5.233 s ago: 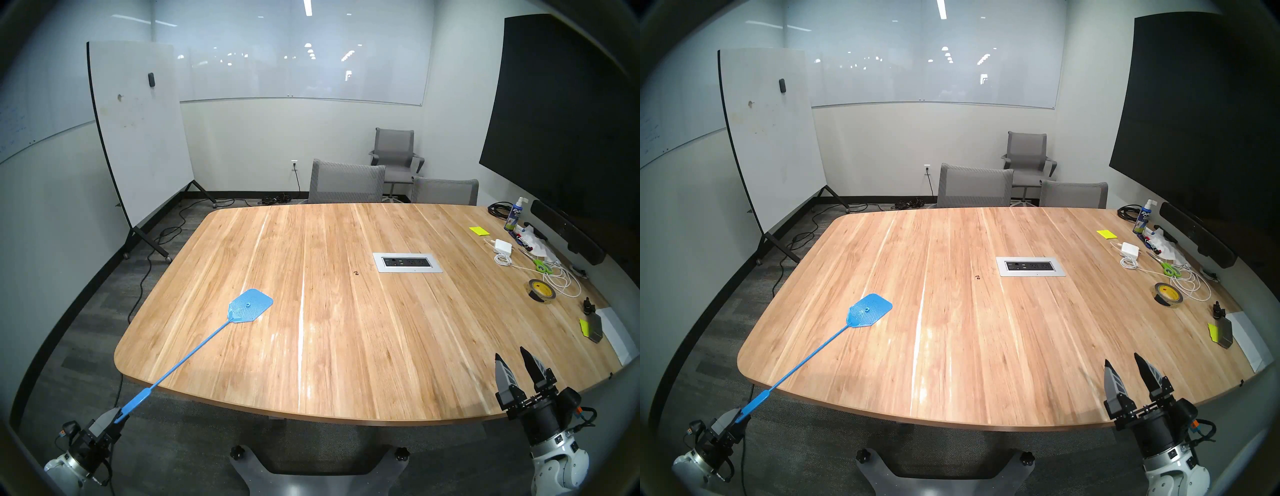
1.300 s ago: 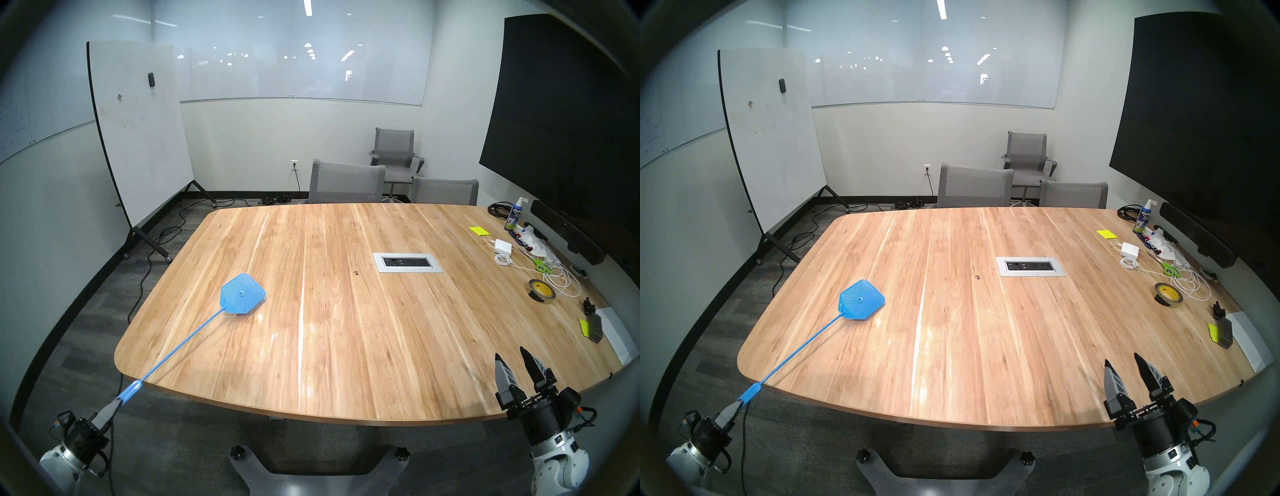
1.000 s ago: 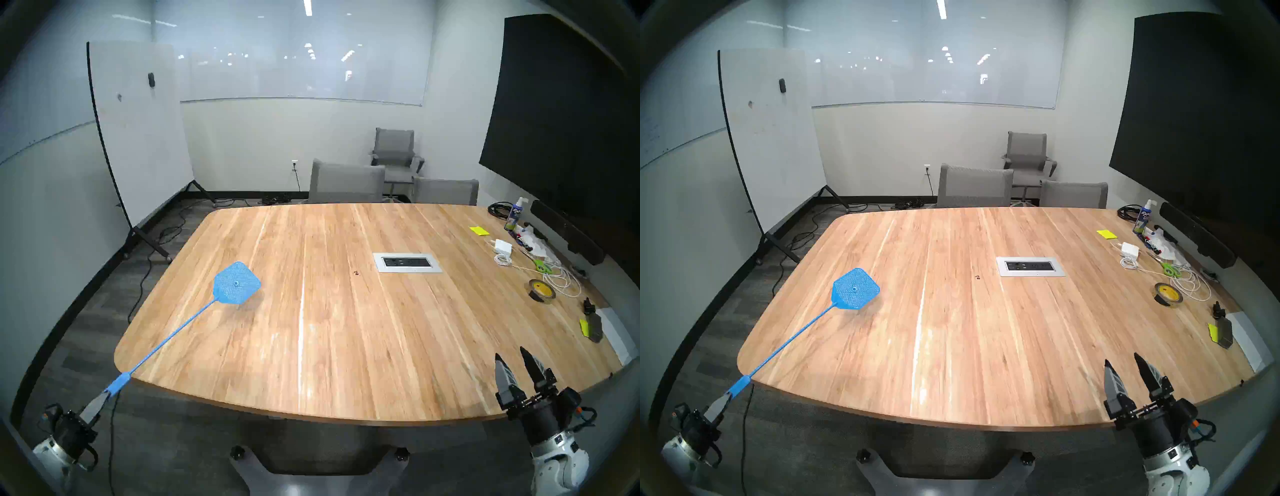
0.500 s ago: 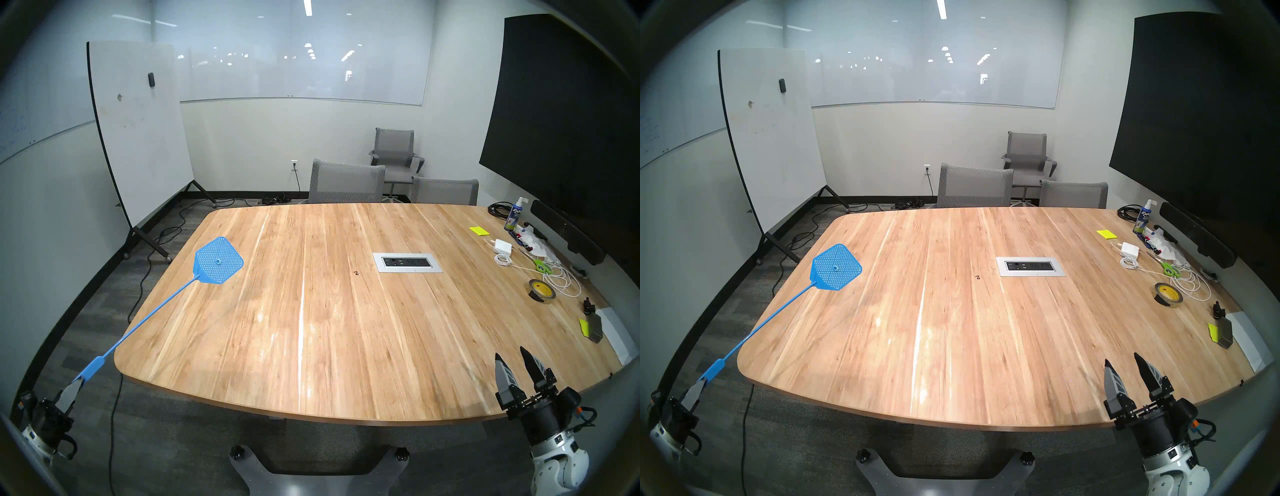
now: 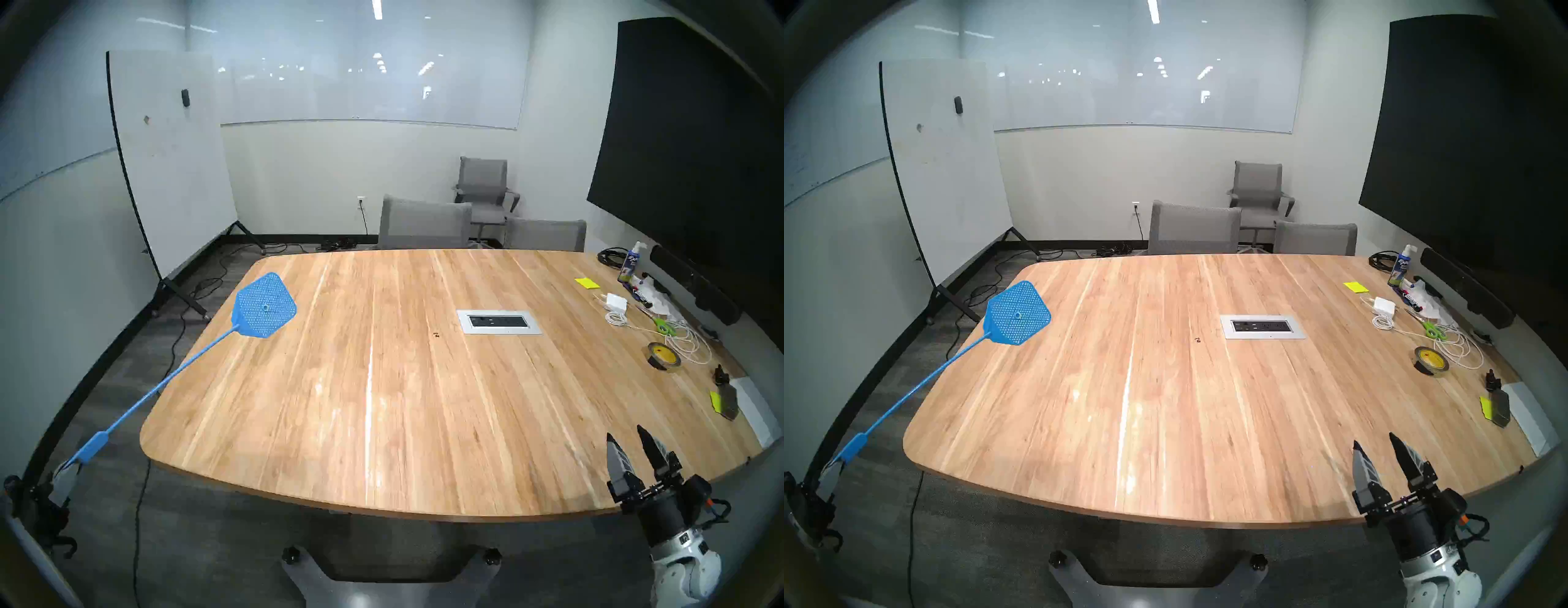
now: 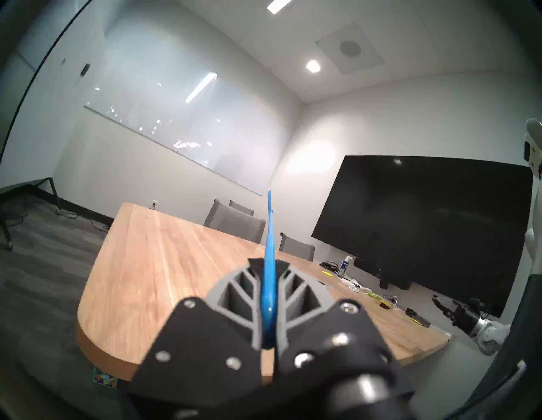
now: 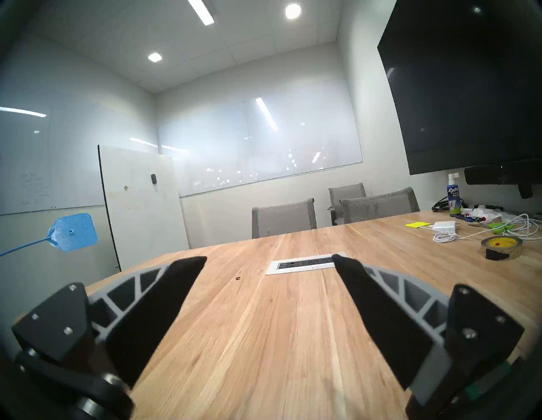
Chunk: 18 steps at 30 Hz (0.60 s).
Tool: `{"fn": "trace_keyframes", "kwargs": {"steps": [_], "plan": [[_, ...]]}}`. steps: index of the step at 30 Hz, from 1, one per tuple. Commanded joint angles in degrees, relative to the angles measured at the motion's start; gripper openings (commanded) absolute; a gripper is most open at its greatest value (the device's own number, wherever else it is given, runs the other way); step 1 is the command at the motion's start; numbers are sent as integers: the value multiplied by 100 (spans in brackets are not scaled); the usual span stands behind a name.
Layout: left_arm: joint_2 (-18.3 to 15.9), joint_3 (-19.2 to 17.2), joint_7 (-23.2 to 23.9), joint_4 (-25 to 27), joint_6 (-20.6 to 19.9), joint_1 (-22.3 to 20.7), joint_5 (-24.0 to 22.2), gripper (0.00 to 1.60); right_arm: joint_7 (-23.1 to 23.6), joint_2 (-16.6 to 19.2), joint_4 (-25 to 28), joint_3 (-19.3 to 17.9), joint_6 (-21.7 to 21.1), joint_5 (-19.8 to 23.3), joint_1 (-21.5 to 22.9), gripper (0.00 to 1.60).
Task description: Swat a bug on table
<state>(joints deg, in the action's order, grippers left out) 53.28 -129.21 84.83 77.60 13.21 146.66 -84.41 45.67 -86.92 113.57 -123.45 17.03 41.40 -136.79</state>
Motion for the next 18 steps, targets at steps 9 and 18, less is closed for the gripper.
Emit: {"fn": "trace_keyframes", "kwargs": {"steps": [9,18], "plan": [[1137,-1157,17,1360,745,1103,463,0,21,9,73,0,8,-1,16,160],[1781,-1440,17,2181,1375,1530,885,0,27,5,70,-3,8,-2,20,160]]}}
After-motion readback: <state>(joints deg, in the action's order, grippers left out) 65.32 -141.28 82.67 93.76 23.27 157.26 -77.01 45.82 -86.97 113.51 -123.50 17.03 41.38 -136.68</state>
